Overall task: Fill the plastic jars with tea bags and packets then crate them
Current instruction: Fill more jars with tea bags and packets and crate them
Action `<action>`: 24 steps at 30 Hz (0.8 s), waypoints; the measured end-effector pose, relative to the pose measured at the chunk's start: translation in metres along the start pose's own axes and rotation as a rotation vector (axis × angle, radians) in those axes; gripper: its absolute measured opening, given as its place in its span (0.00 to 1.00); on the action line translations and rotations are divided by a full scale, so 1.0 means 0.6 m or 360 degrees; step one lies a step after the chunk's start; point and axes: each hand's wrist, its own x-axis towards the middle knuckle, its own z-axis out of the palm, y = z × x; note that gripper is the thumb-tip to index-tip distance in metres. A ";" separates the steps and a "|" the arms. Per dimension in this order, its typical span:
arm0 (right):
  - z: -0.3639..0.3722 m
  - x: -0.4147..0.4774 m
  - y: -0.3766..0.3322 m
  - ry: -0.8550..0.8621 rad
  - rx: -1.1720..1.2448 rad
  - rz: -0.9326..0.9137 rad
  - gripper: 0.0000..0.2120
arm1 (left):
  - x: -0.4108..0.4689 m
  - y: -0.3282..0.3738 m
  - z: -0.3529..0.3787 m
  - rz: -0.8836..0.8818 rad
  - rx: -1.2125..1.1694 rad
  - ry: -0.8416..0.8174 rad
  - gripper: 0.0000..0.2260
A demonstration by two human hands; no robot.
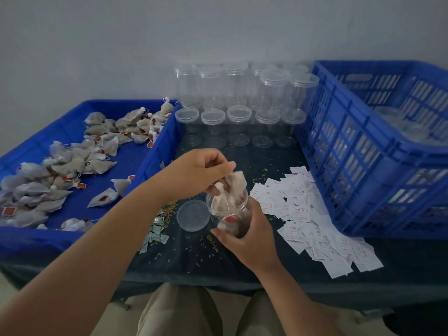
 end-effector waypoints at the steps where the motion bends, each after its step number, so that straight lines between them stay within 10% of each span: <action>1: 0.000 0.000 0.000 0.0001 0.0015 0.0001 0.35 | -0.001 -0.003 0.000 -0.0006 -0.0019 -0.0016 0.10; 17: 0.001 -0.002 -0.003 -0.0036 0.0059 0.0035 0.37 | -0.015 -0.022 -0.001 0.0095 0.0324 -0.0229 0.10; 22: -0.005 -0.003 -0.007 0.0002 0.0108 0.0025 0.36 | 0.013 -0.048 -0.006 0.0288 0.0298 0.0394 0.14; 24: -0.006 -0.004 -0.009 0.0019 0.0114 0.0037 0.36 | 0.026 -0.077 -0.007 0.0200 0.0392 0.0189 0.22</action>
